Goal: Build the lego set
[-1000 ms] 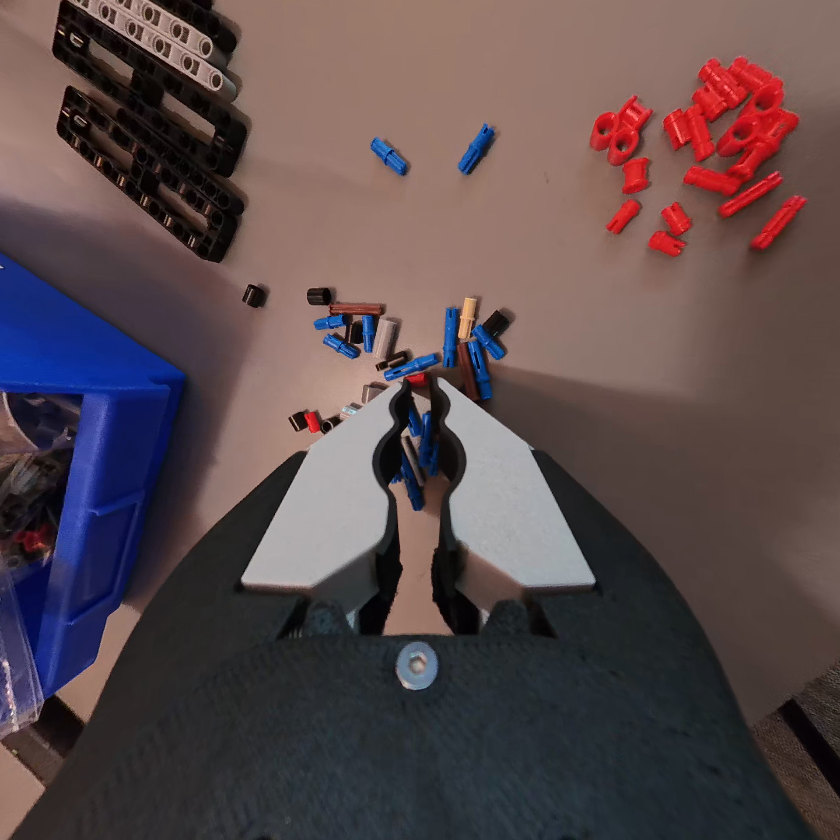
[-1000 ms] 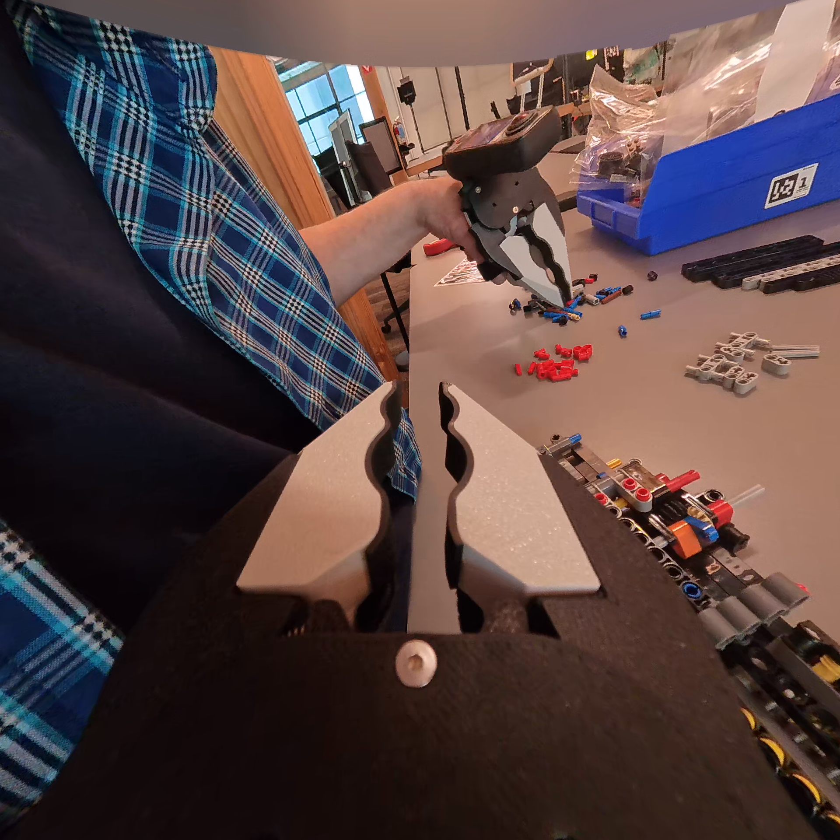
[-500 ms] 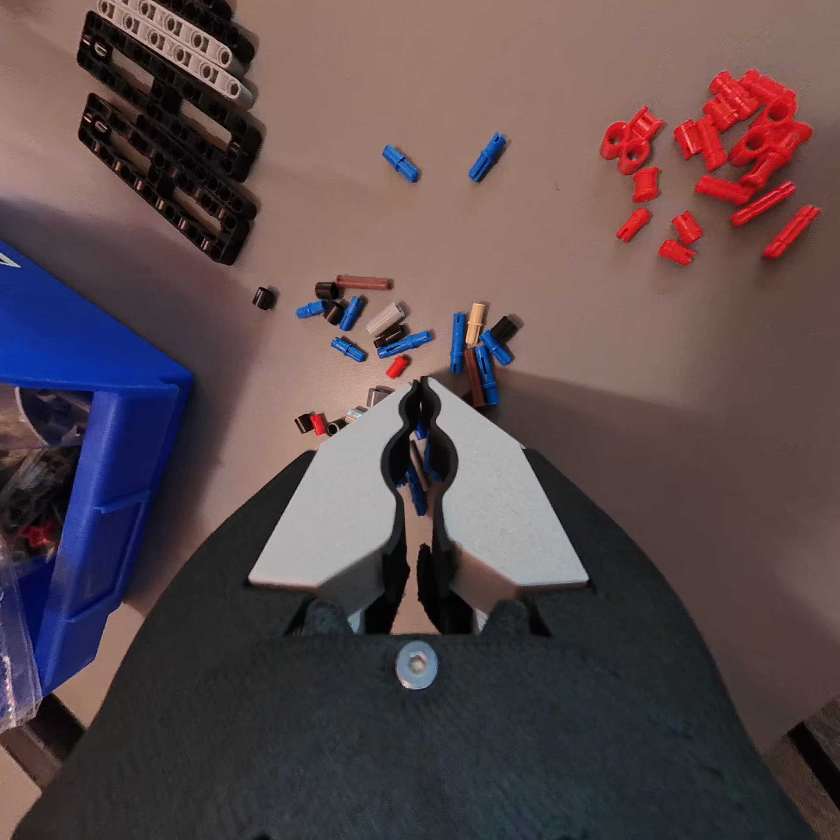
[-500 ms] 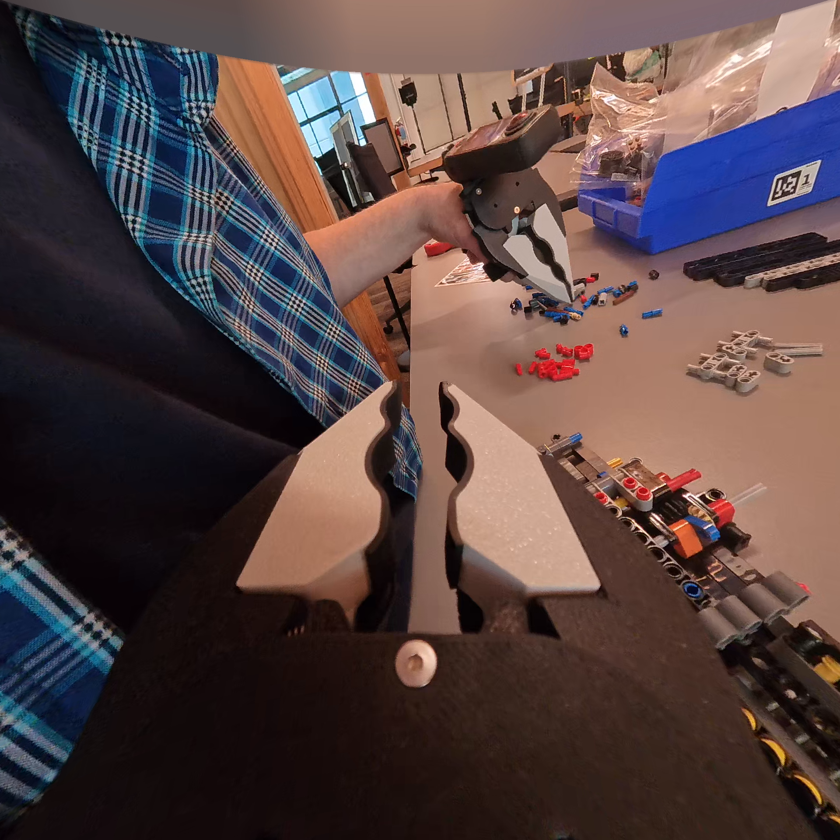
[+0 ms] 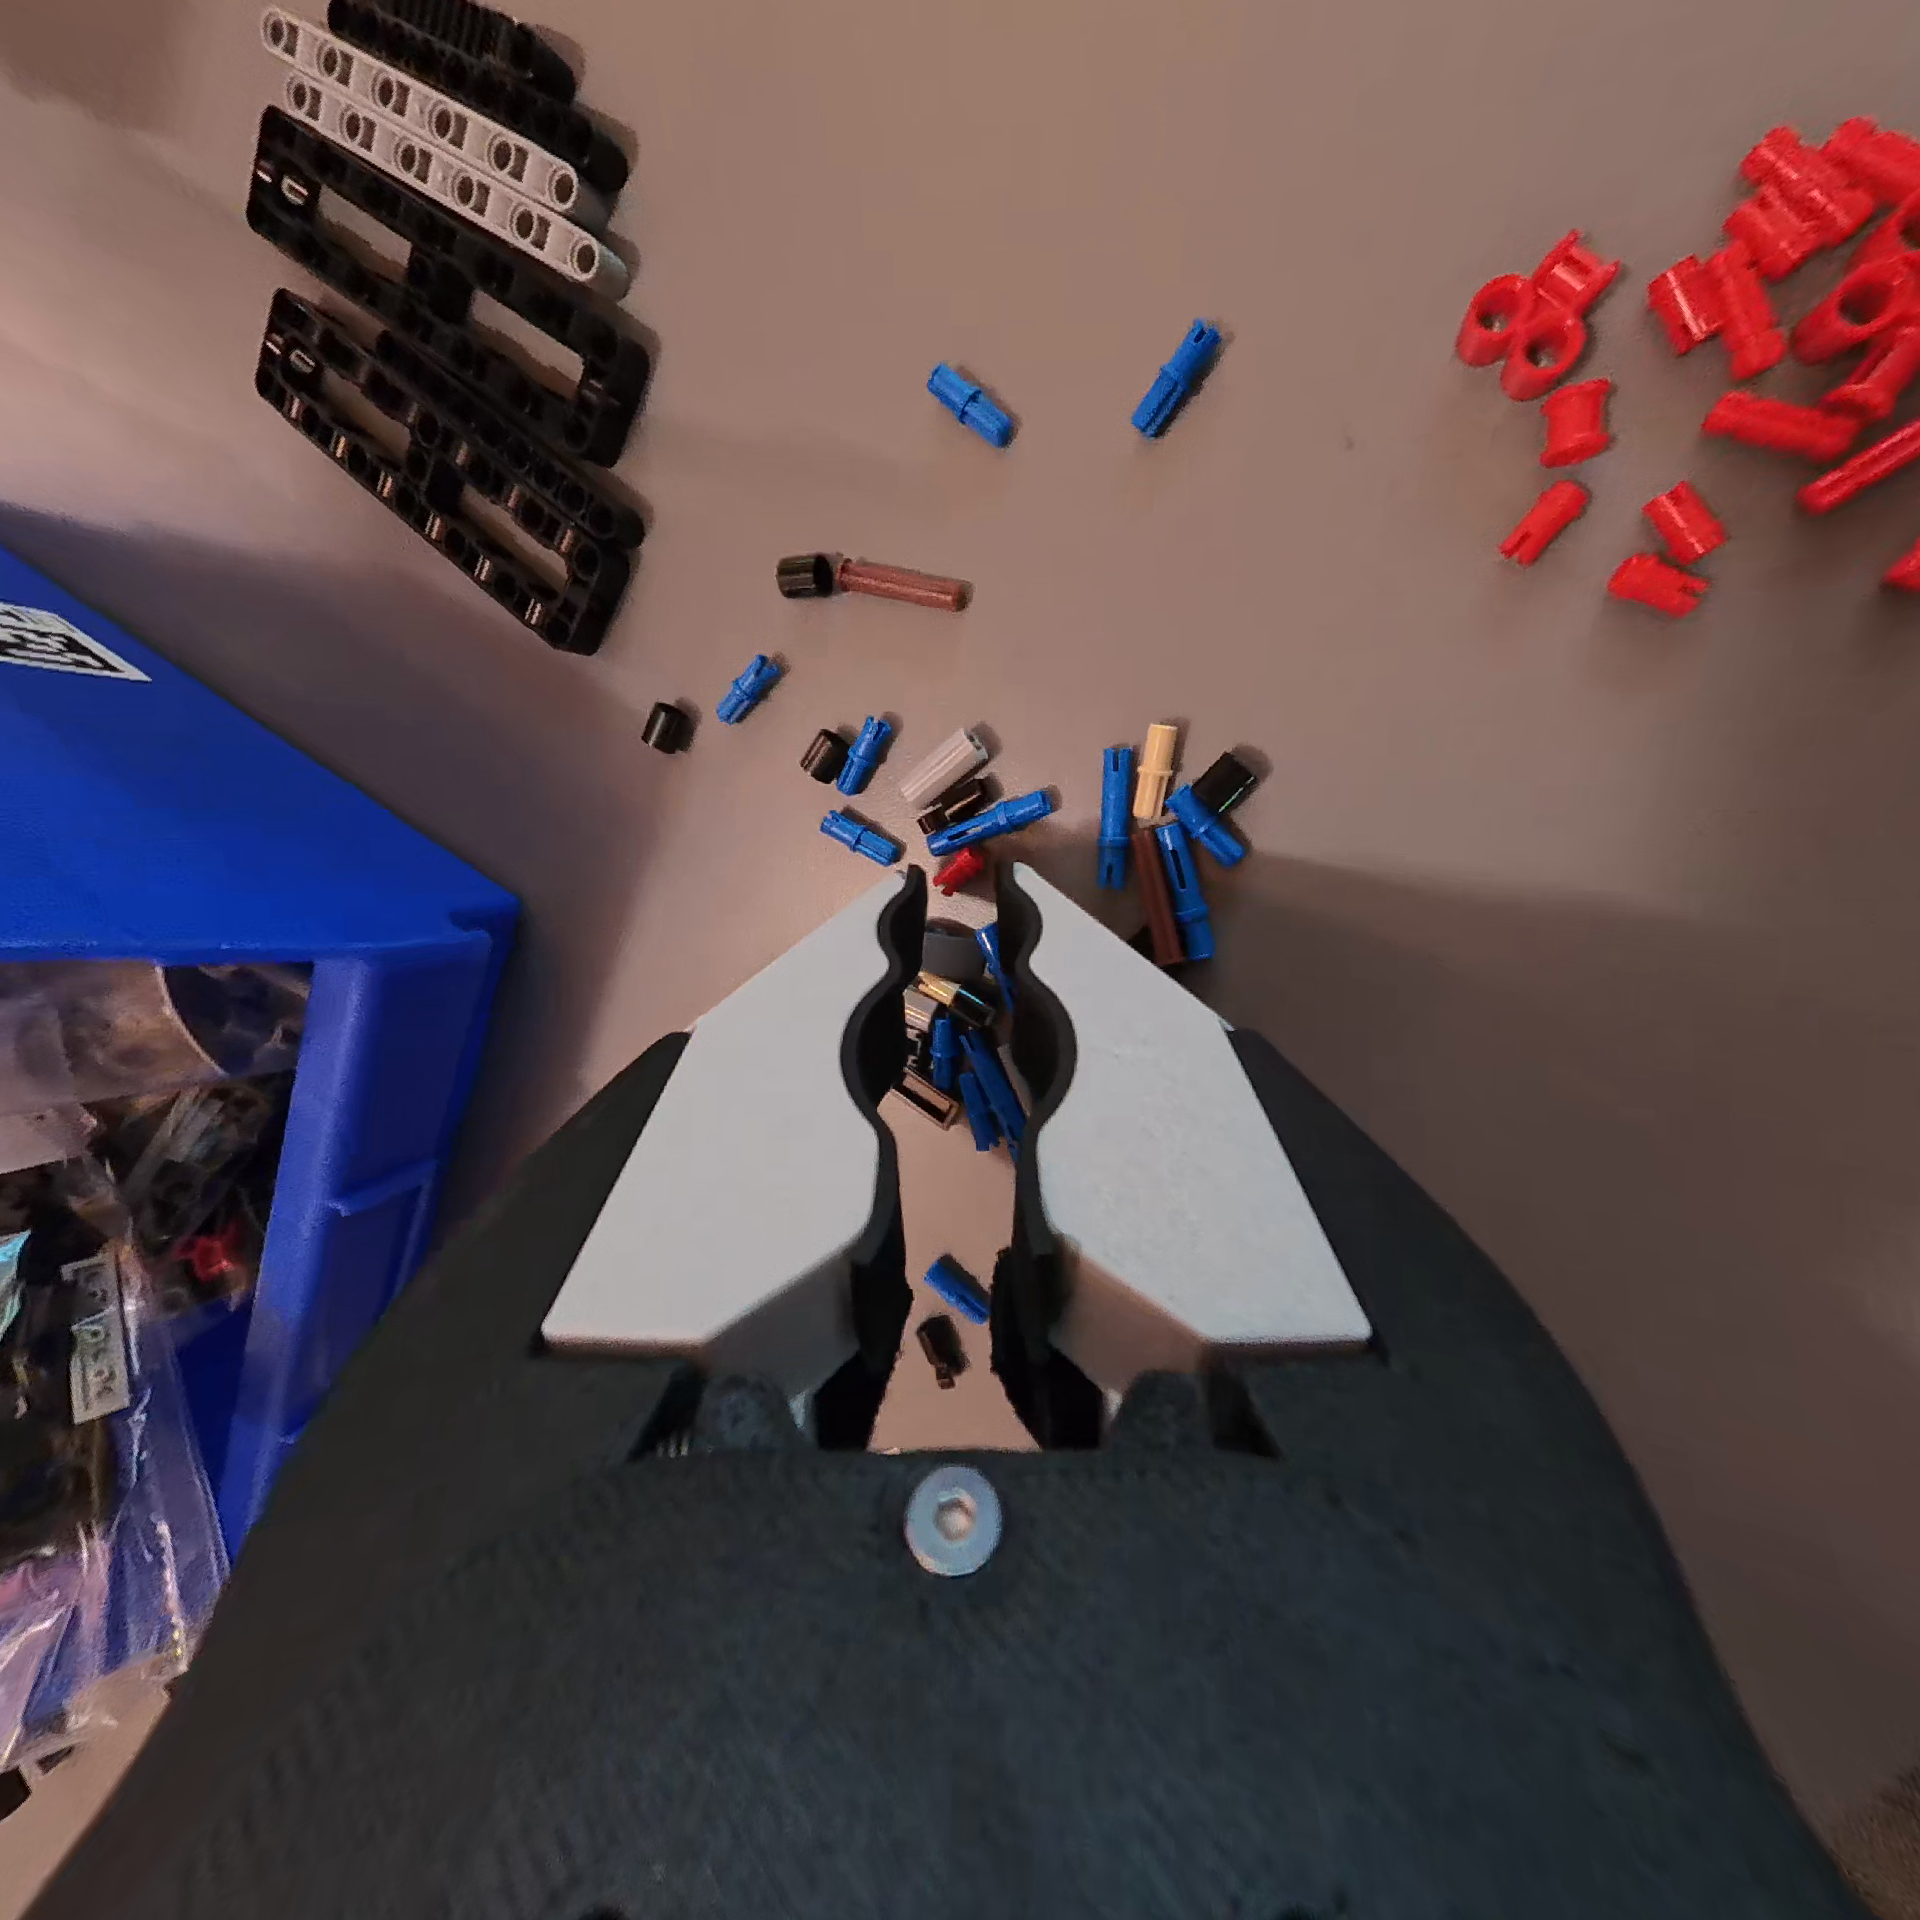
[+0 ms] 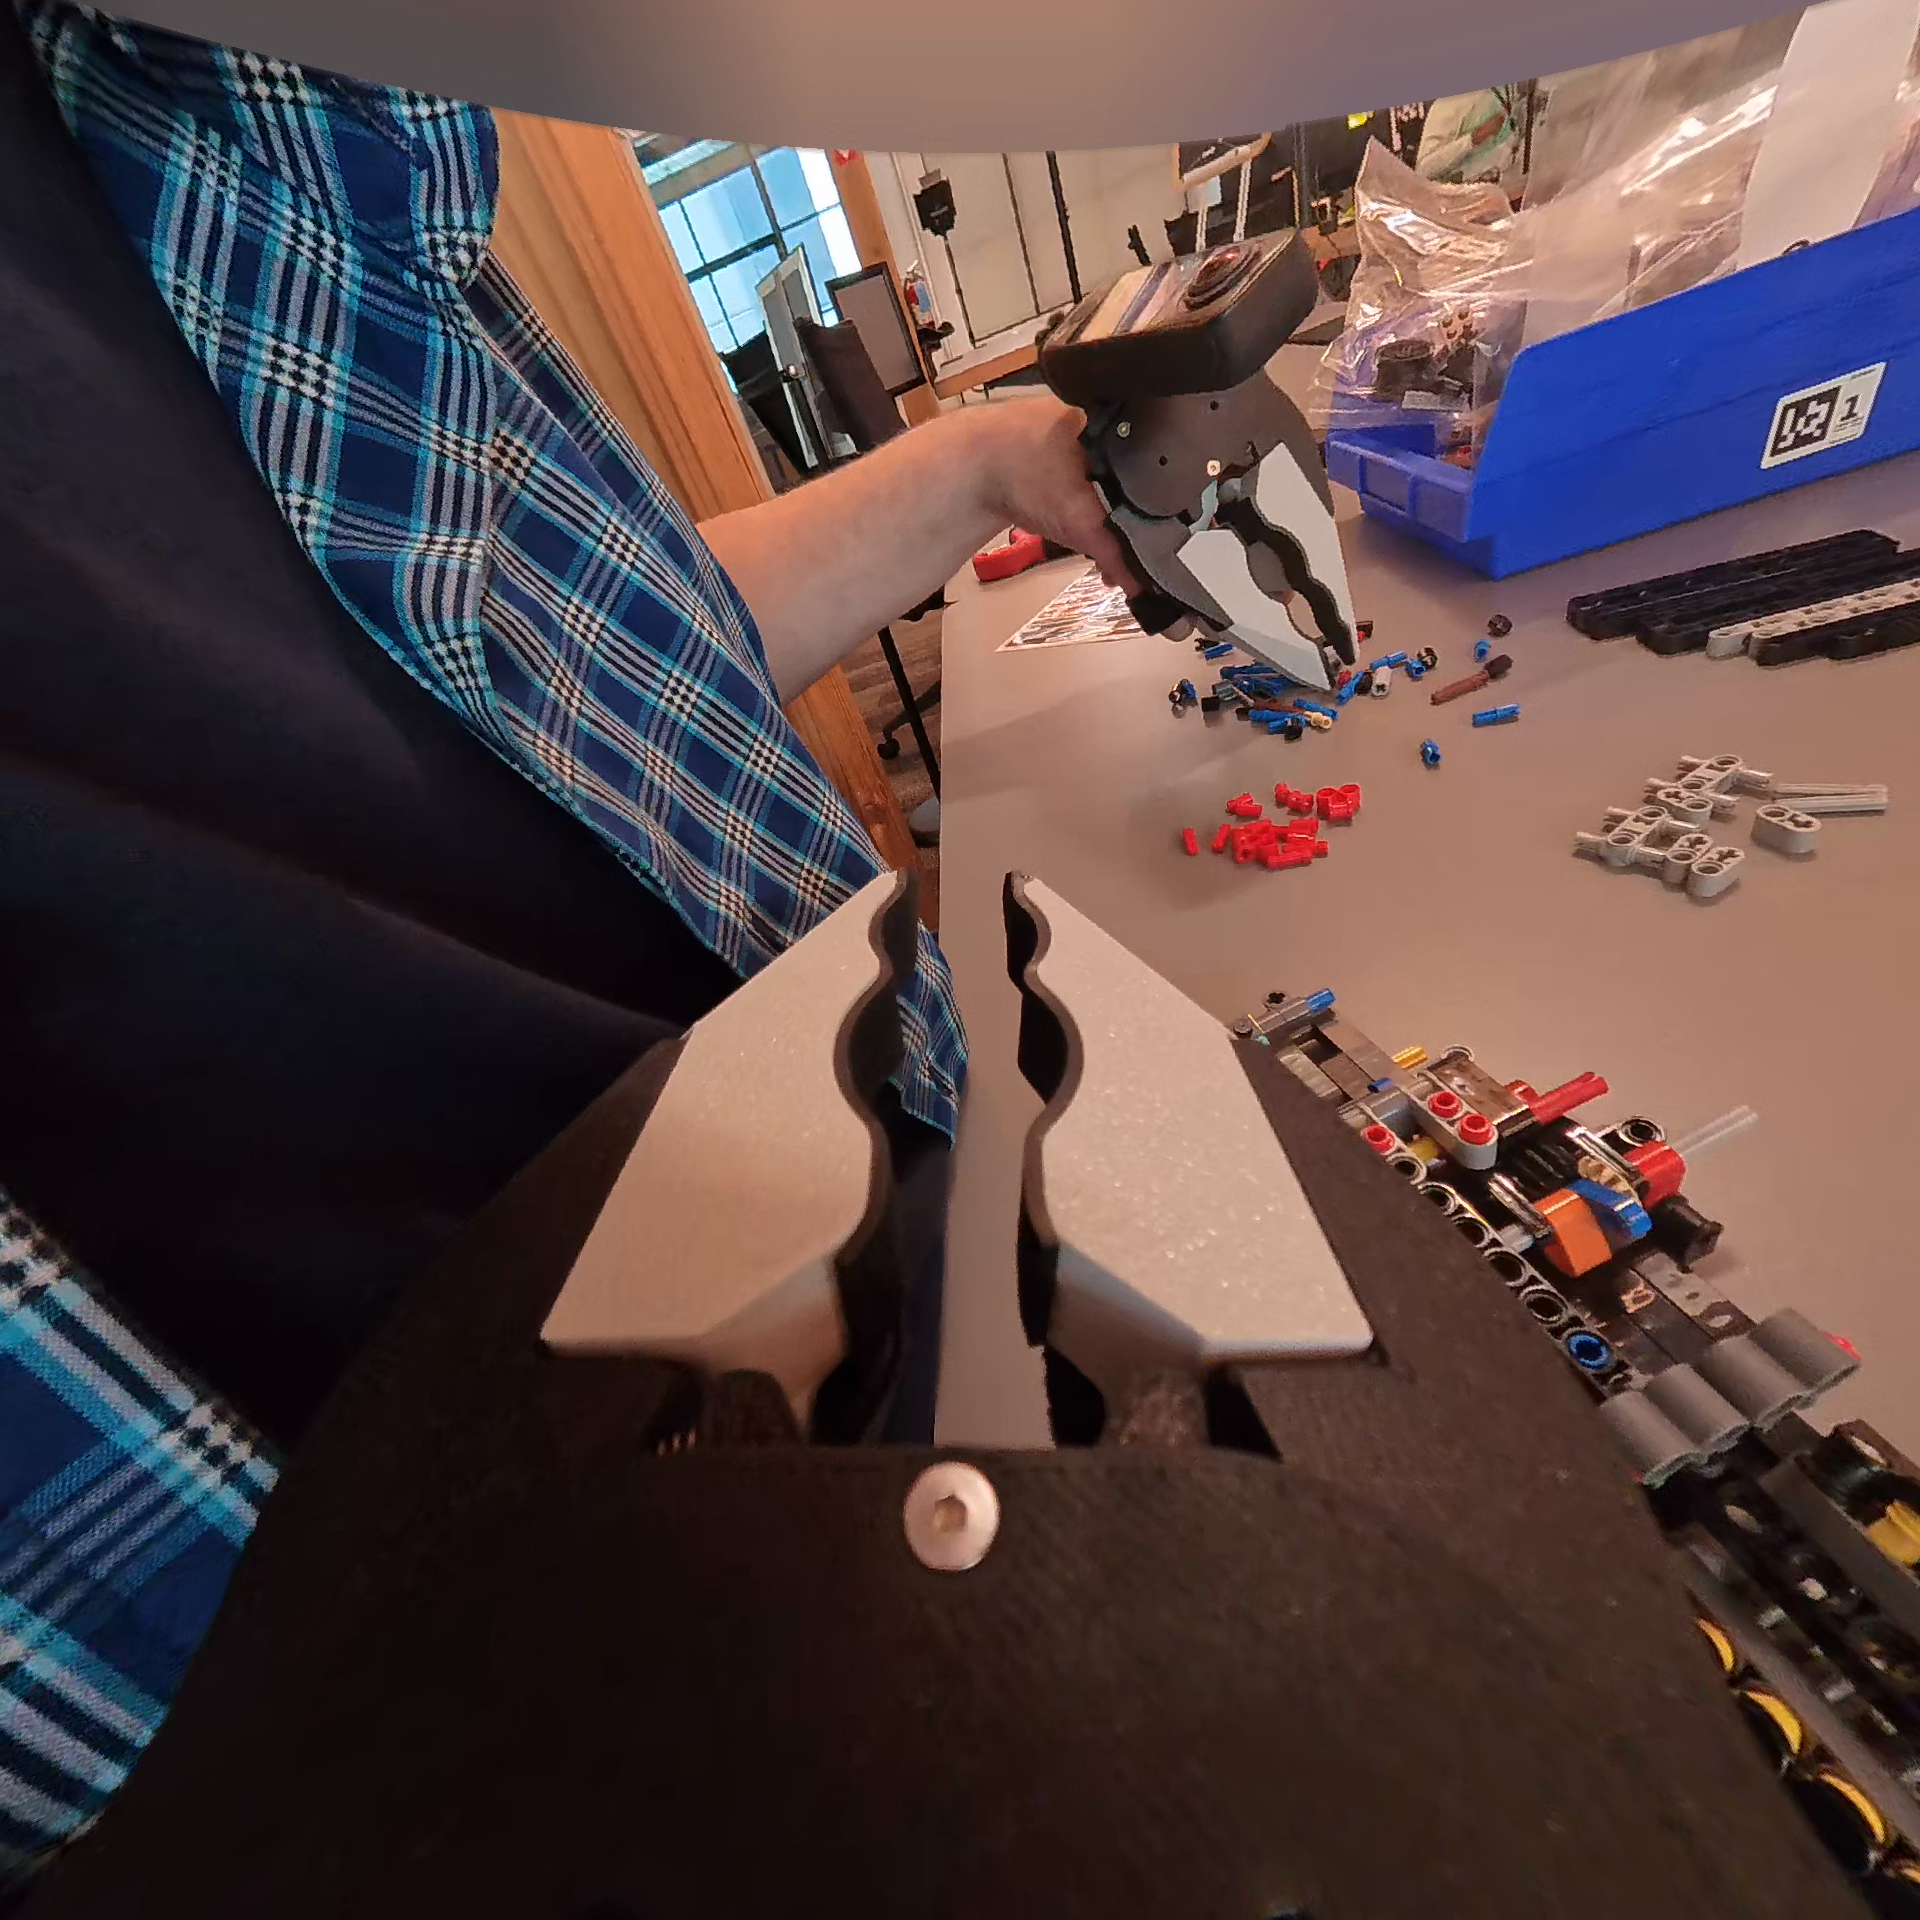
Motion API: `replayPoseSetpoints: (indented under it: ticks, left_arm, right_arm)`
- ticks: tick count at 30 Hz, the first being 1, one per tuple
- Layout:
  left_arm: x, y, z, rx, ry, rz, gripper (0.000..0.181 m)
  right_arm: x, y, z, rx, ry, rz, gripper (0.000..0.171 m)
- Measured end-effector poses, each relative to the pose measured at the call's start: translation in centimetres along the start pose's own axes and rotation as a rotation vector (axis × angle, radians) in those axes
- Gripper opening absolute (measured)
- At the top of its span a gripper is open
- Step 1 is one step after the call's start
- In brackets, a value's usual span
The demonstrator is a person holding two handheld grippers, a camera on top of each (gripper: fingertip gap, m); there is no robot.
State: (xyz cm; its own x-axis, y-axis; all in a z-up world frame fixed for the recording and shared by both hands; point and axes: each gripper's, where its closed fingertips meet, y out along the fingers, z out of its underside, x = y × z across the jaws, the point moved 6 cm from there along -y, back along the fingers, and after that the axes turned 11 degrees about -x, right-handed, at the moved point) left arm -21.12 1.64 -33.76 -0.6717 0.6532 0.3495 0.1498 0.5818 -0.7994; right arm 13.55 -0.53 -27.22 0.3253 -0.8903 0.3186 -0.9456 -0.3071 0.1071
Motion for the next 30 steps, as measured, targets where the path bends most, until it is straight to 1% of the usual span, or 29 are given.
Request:
replayPoseSetpoints:
  ticks: [5,10,14,18,21,24,26,30]
  left_arm:
    - [0.3,0.2,-0.1,0.016,0.028,0.037,0.009]
    - [0.6,0.4,-0.2,0.038,0.039,0.083,0.003]
    - [0.6,0.4,-0.2,0.039,0.042,0.089,0.003]
    - [0.3,-0.3,-0.4,0.034,0.045,0.054,0.002]
    - [-0.5,-1.4,-2.2,-0.030,0.045,0.037,0.002]
    - [-2.3,-2.1,-4.6,-0.089,0.078,0.070,0.003]
    - [-3.8,-2.1,-5.7,-0.112,0.102,0.110,0.003]
    - [-5.9,-1.6,-6.8,-0.142,0.120,0.161,0.003]
  right_arm:
    - [-0.1,0.0,0.0,0.000,0.004,0.000,0.013]
    - [-0.1,0.0,0.1,0.003,0.007,0.001,0.014]
    - [-0.2,-0.1,0.1,0.003,0.008,0.002,0.013]
    - [-0.2,-0.1,0.1,0.002,0.010,-0.001,0.013]
    - [-0.2,-0.1,0.0,0.003,0.012,-0.002,0.013]
    - [-0.2,-0.1,0.1,0.005,0.009,-0.005,0.014]
    - [-0.1,-0.1,0.1,0.006,0.007,-0.005,0.014]
    - [-0.1,-0.3,0.1,0.004,0.004,-0.005,0.014]
